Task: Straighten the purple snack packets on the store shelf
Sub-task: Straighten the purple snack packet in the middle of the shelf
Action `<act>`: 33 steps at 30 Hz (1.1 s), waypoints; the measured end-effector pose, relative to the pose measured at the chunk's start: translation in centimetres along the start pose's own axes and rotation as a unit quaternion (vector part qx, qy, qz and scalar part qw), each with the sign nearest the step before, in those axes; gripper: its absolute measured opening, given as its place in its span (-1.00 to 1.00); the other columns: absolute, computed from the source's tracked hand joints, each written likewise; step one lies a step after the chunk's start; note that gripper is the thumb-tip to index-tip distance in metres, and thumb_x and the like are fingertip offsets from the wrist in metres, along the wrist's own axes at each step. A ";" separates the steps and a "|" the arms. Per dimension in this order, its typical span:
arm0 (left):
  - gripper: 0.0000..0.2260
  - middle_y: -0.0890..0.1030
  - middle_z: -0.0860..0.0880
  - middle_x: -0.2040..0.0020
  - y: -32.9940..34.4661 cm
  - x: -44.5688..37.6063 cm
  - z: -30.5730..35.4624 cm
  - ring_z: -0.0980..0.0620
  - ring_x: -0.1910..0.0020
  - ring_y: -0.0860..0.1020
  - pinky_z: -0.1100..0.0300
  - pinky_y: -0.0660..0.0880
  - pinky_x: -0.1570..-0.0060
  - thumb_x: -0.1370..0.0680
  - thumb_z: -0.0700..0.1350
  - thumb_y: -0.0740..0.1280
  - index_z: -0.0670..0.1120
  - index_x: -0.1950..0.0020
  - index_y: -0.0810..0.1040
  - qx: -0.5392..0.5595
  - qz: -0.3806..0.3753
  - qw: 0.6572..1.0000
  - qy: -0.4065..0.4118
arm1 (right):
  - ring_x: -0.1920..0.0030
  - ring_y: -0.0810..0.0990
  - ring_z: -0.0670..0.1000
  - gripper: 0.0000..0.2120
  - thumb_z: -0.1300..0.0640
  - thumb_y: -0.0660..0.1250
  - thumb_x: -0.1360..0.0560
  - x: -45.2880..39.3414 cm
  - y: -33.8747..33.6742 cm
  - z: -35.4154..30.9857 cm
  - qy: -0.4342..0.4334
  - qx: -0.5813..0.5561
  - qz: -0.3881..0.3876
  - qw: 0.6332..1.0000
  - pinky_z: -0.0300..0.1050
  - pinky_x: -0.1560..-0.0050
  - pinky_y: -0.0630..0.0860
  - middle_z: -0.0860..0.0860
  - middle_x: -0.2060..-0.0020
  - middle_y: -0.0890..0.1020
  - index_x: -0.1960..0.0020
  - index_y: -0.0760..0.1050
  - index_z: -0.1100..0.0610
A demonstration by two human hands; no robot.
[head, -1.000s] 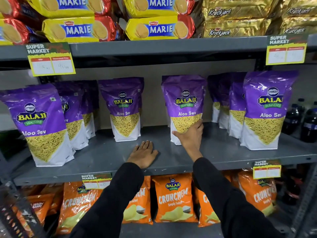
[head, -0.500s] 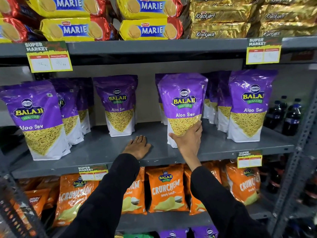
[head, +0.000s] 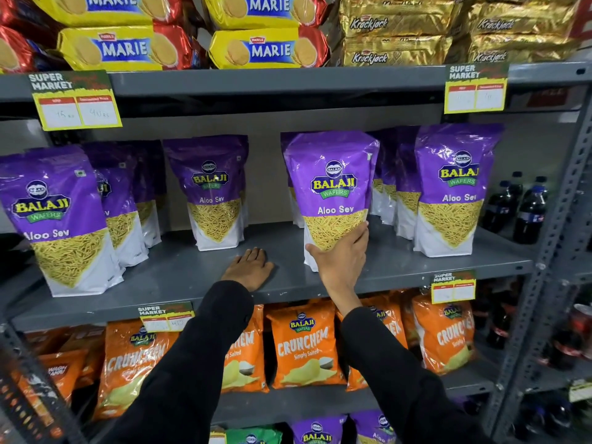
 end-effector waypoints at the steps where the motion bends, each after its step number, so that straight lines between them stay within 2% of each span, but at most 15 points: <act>1: -0.49 0.12 -0.12 -0.64 0.1 -0.1 -0.1 -0.09 -0.63 0.07 -0.05 0.03 -0.57 -0.68 0.05 -0.06 -0.14 -0.59 0.13 0.002 0.003 1.000 -0.001 | -0.53 0.25 0.24 0.24 -0.20 0.62 -0.25 0.0 0.1 0.0 0.000 -0.002 -0.002 1.000 0.17 -0.47 0.31 0.22 -0.54 0.21 -0.60 -0.09 0.23; 10: -0.50 0.16 -0.15 -0.62 0.0 0.0 -0.3 -0.12 -0.62 0.10 -0.08 0.07 -0.56 -0.67 0.05 -0.06 -0.13 -0.55 0.20 0.006 0.000 1.000 -0.001 | -0.54 0.24 0.23 0.24 -0.19 0.61 -0.27 0.0 0.2 0.3 -0.004 -0.007 -0.005 1.000 0.18 -0.48 0.31 0.22 -0.54 0.19 -0.60 -0.11 0.22; 16: -0.47 0.07 -0.14 -0.65 -0.3 0.3 0.4 -0.09 -0.64 0.03 -0.04 -0.02 -0.58 -0.69 0.05 -0.07 -0.15 -0.61 0.08 0.010 -0.006 1.000 -0.003 | -0.55 0.24 0.23 0.23 -0.19 0.60 -0.28 -0.1 0.3 0.5 -0.008 -0.003 -0.003 1.000 0.17 -0.49 0.31 0.23 -0.55 0.19 -0.60 -0.10 0.22; 20: -0.46 0.05 -0.13 -0.66 -0.4 0.5 0.4 -0.07 -0.64 0.02 -0.02 -0.04 -0.58 -0.69 0.07 -0.07 -0.14 -0.62 0.06 0.016 -0.007 1.000 -0.005 | -0.55 0.23 0.24 0.26 -0.25 0.59 -0.26 0.2 0.1 0.7 -0.007 -0.014 -0.005 1.000 0.18 -0.49 0.31 0.23 -0.56 0.16 -0.60 -0.13 0.23; 22: -0.46 0.12 -0.13 -0.64 -0.4 0.5 0.3 -0.09 -0.63 0.08 -0.03 0.01 -0.56 -0.68 0.10 -0.04 -0.14 -0.60 0.13 0.027 0.002 1.000 -0.006 | -0.56 0.20 0.23 0.27 -0.30 0.56 -0.27 1.1 -0.4 0.7 -0.011 -0.021 0.000 1.000 0.18 -0.51 0.28 0.23 -0.57 0.14 -0.61 -0.14 0.22; 24: -0.50 0.32 -0.14 -0.54 -0.5 0.8 0.1 -0.14 -0.55 0.25 -0.05 0.15 -0.49 -0.67 0.12 0.01 -0.13 -0.50 0.30 0.045 0.023 0.999 -0.001 | -0.56 0.20 0.20 0.15 -0.27 0.50 -0.35 2.7 -1.1 0.5 -0.039 -0.028 0.017 0.999 0.17 -0.52 0.28 0.20 -0.58 0.15 -0.61 -0.11 0.19; 26: -0.55 0.43 -0.13 -0.44 -0.6 1.8 -0.1 -0.16 -0.44 0.39 -0.04 0.29 -0.40 -0.66 0.12 0.07 -0.10 -0.44 0.37 0.075 0.047 0.996 0.007 | -0.54 0.26 0.14 -0.06 -0.16 0.44 -0.47 5.3 -1.5 0.1 -0.092 -0.074 0.028 0.993 0.10 -0.48 0.34 0.13 -0.56 0.21 -0.61 -0.03 0.14; 28: -0.53 0.40 -0.10 -0.50 -0.5 3.3 -0.8 -0.18 -0.42 0.43 -0.05 0.36 -0.38 -0.65 0.13 0.10 -0.02 -0.53 0.27 0.100 0.070 0.992 0.008 | -0.49 0.33 0.04 -0.28 -0.03 0.39 -0.54 8.2 -1.6 -0.6 -0.142 -0.147 -0.001 0.979 -0.04 -0.42 0.39 0.05 -0.49 0.32 -0.56 0.12 0.10; 30: -0.48 0.32 -0.06 -0.57 -0.7 5.1 -2.1 -0.17 -0.46 0.40 -0.08 0.38 -0.38 -0.65 0.12 0.12 0.03 -0.59 0.15 0.099 0.102 0.990 0.004 | -0.37 0.46 -0.04 -0.51 0.03 0.38 -0.56 10.1 -0.9 -1.4 -0.160 -0.202 -0.049 0.965 -0.12 -0.31 0.47 -0.03 -0.34 0.47 -0.43 0.32 0.05; 33: -0.54 0.37 -0.02 -0.53 -1.7 7.0 -5.6 -0.14 -0.44 0.43 -0.08 0.41 -0.32 -0.66 0.08 0.13 0.11 -0.57 0.20 0.084 0.127 0.988 0.004 | -0.14 0.58 -0.13 -0.72 0.03 0.41 -0.54 11.1 1.2 -3.7 -0.145 -0.250 -0.117 0.950 -0.09 -0.12 0.56 -0.12 -0.11 0.60 -0.22 0.48 0.00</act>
Point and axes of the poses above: each hand's wrist, its own x-axis away from the middle knuckle, its own y-axis out of the palm, z = x × y, the point moved 2 cm from there along -x, towards the middle knuckle
